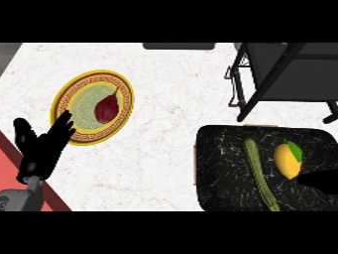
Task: Pick the lemon from the tray and place it in the tiered shelf
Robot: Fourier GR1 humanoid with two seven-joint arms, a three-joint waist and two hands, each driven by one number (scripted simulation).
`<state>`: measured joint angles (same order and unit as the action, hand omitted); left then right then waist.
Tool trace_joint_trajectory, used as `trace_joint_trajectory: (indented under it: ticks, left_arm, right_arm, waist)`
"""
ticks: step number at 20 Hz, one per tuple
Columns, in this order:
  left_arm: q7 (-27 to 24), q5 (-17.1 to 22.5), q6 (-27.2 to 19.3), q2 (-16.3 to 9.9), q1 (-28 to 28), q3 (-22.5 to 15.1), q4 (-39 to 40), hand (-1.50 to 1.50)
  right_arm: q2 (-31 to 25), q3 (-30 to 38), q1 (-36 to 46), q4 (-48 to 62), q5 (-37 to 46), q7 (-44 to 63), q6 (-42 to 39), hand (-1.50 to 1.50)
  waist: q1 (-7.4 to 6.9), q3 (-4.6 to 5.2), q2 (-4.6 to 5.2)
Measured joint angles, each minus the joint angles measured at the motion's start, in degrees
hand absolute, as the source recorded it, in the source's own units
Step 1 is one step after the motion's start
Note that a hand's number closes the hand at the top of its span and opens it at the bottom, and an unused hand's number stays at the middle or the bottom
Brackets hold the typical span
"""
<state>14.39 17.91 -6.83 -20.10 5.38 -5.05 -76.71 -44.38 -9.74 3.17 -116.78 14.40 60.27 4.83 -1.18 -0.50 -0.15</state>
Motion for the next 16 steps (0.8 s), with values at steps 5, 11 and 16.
trace_joint_trajectory:
  ticks: [5,11,16]
  left_arm:
    - [-0.5,-0.6,0.5,0.5,0.3,0.6,0.8,0.00]
    - [1.0,-0.9,0.8,0.8,0.1,1.1,-0.1,0.00]
    - [1.5,-1.2,1.3,0.9,-1.0,1.9,-1.2,0.00]
  right_arm:
    - [3.5,-4.0,2.6,4.3,4.4,1.2,-1.4,-1.50]
    - [7.7,-6.8,4.0,6.5,11.3,3.3,-2.1,-1.50]
    - [10.9,-6.6,4.4,8.9,14.7,2.9,-2.8,-1.50]
  waist:
    - [0.45,-0.09,-0.11]
    - [0.75,0.03,-0.14]
    - [0.87,0.07,-0.13]
